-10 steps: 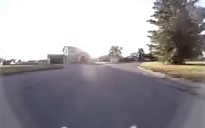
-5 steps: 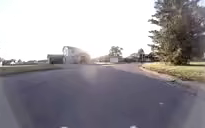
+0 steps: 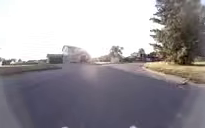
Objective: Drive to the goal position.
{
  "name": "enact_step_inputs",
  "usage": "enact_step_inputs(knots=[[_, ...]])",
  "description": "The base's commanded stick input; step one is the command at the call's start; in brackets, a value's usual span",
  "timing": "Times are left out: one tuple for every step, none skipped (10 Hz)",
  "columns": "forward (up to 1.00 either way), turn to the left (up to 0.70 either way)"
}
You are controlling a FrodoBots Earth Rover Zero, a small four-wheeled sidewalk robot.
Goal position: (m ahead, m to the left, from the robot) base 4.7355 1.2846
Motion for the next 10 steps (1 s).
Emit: enact_step_inputs(knots=[[1.0, 0.0], [1.0, 0.0], [1.0, 0.0], [1.0, 0.0], [1.0, 0.0], [1.0, 0.0], [1.0, 0.0], [1.0, 0.0], [1.0, 0.0], [1.0, 0.0]])
